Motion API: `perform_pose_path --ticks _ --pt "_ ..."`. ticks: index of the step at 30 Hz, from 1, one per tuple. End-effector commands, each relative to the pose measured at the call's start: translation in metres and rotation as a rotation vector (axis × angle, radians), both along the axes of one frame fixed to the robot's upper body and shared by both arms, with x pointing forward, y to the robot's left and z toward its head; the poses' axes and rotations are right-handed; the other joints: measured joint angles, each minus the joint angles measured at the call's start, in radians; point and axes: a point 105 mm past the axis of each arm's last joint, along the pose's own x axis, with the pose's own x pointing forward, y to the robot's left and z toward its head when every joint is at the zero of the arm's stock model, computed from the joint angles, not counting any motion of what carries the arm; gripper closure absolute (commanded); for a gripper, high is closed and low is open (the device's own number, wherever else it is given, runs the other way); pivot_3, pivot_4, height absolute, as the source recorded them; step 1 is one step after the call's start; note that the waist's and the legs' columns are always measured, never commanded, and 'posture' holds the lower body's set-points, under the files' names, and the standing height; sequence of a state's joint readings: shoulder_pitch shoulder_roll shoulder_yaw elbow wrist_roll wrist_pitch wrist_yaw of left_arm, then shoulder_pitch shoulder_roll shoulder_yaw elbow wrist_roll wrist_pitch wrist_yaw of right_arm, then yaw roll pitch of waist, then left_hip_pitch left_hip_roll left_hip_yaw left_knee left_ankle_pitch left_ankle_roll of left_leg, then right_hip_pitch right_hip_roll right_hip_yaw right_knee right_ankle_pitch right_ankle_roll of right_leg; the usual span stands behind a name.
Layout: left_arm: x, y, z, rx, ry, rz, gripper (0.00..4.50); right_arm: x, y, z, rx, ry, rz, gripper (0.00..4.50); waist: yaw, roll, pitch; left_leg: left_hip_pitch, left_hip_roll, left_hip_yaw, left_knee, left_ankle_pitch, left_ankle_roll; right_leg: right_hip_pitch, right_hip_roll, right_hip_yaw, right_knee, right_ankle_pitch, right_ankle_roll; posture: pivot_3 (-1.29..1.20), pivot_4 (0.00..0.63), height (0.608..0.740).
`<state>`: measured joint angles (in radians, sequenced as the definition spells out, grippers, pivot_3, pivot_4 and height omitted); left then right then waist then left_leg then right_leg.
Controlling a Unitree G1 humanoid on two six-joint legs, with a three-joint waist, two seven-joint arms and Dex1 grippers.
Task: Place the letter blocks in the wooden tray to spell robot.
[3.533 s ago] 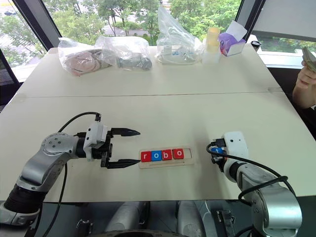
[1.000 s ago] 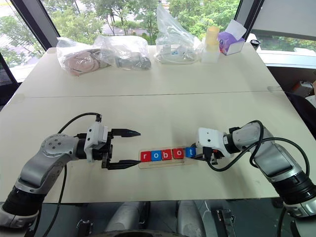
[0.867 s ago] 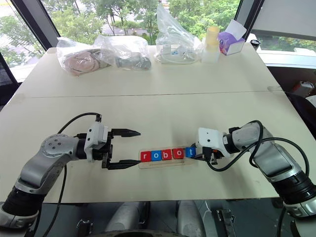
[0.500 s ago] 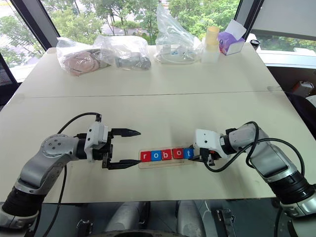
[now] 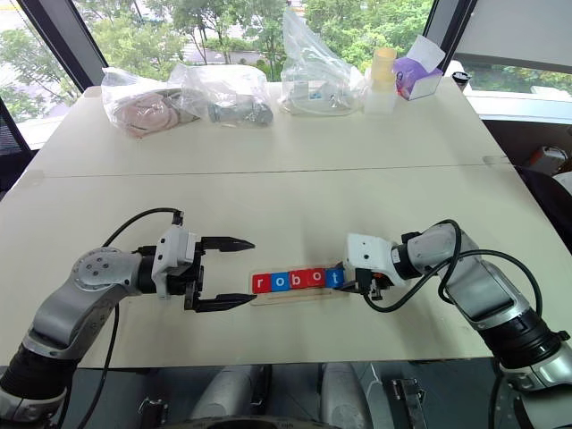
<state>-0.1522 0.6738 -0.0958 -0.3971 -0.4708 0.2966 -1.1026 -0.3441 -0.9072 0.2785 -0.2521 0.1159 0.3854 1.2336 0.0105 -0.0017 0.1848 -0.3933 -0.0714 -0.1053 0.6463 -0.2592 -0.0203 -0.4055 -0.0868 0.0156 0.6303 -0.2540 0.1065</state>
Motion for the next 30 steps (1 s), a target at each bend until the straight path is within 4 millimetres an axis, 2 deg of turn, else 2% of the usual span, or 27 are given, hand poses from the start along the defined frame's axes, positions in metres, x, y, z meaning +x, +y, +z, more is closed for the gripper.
perform_pose_path --ticks 1,18,24,25,30 --pt "-0.002 0.001 0.01 -0.014 -0.04 -0.001 0.0 0.001 0.006 0.006 0.003 -0.041 0.027 3.38 0.001 0.0 0.0 0.0 0.0 0.0 0.0 0.0 0.0 0.0 0.0 0.0 0.0 0.0 0.0 0.0 0.15 0.74" --pt "-0.002 -0.001 0.012 -0.018 -0.039 -0.003 0.0 0.003 0.004 0.005 -0.002 -0.041 0.019 3.38 0.0 0.0 0.0 0.0 0.0 0.0 0.0 0.0 0.0 0.0 0.0 0.0 0.0 0.0 0.0 0.0 0.15 0.74" --pt "-0.001 -0.001 0.012 -0.018 -0.039 -0.001 0.0 0.006 0.004 0.008 -0.004 -0.056 0.009 0.35 0.001 0.0 0.0 0.0 0.0 0.0 0.0 0.0 0.0 0.0 0.0 0.0 0.0 0.0 0.0 0.0 0.15 0.74" --pt "-0.001 -0.001 0.012 -0.018 -0.039 0.0 0.0 0.007 0.003 0.01 -0.004 -0.057 0.008 0.04 0.001 0.0 0.0 0.0 0.0 0.0 0.0 0.0 0.0 0.0 0.0 0.0 0.0 0.0 0.0 0.0 0.15 0.74" --pt "-0.001 0.0 0.012 -0.019 -0.038 0.0 0.0 0.009 0.001 0.02 0.015 -0.078 -0.01 0.04 0.001 0.0 0.0 0.0 0.0 0.0 0.0 0.0 0.0 0.0 0.0 0.0 0.0 0.0 0.0 0.0 0.15 0.74"
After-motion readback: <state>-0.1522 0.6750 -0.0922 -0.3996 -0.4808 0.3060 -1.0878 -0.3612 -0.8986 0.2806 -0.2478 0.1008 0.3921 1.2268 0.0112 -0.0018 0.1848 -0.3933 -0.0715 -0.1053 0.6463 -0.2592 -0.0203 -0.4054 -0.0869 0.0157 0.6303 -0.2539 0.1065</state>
